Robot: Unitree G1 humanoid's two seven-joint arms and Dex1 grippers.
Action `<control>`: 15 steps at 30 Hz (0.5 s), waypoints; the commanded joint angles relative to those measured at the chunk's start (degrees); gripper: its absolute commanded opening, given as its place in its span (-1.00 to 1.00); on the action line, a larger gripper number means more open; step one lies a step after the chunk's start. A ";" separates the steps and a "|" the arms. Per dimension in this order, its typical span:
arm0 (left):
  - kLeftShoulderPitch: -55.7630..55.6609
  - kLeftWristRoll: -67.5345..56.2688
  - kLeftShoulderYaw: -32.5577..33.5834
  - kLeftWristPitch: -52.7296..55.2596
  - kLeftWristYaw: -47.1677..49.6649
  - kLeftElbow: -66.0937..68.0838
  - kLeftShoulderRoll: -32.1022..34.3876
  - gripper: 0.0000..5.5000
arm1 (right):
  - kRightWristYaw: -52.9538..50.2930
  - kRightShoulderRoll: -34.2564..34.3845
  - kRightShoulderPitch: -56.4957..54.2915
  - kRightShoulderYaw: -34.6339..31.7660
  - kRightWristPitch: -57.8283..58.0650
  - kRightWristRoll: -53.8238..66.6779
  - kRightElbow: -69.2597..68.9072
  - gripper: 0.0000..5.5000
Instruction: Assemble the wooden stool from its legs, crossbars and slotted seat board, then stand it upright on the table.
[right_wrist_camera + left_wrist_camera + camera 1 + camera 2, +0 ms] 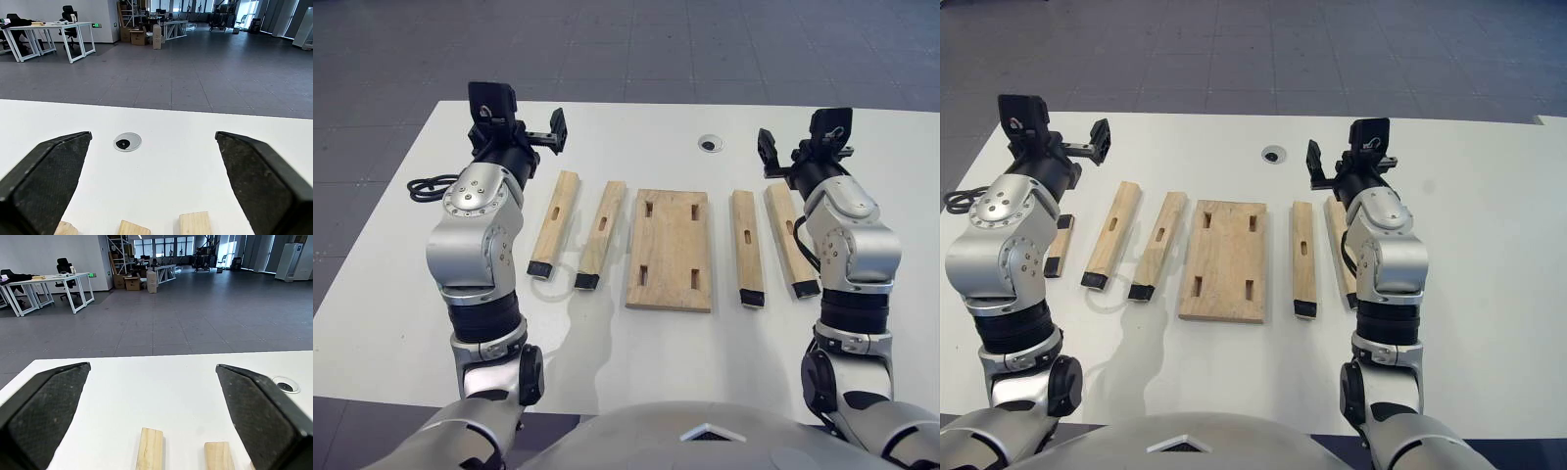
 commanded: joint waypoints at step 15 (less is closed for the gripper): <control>0.58 1.10 -0.28 0.45 1.08 -0.81 -0.20 0.72 | -0.06 1.05 -1.56 1.01 -1.09 0.12 0.88 0.70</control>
